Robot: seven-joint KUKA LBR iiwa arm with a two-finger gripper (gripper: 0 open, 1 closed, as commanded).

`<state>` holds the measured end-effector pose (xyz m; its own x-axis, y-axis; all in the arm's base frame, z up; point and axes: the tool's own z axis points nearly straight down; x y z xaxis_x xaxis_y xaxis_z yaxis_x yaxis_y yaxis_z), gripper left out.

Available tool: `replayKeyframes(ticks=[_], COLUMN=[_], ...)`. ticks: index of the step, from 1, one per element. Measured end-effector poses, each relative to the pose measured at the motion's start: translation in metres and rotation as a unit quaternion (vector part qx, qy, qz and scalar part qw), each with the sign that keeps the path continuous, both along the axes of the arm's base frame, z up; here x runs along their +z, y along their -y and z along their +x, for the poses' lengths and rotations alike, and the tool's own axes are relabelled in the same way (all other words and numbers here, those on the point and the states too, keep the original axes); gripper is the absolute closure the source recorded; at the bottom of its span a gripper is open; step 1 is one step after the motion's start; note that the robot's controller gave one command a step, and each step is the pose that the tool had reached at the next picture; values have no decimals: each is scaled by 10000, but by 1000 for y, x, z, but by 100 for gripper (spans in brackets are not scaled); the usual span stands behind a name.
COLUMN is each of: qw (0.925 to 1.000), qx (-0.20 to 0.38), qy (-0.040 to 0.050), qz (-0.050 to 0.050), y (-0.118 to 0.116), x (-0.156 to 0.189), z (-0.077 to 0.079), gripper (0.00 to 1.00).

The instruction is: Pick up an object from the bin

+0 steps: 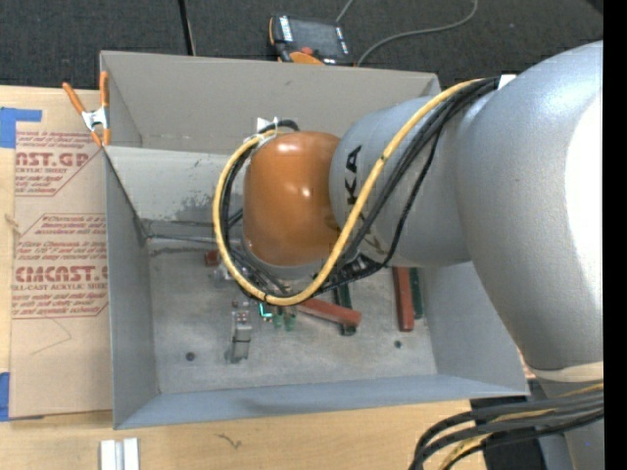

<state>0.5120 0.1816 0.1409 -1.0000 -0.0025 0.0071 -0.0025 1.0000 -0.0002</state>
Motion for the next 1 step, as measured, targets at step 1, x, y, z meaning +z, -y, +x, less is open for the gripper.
replayKeyframes(ticks=[1], qw=[9992], qx=[-400], qy=[39], qz=[-16], y=[84], x=[-20], z=[35], gripper=[0])
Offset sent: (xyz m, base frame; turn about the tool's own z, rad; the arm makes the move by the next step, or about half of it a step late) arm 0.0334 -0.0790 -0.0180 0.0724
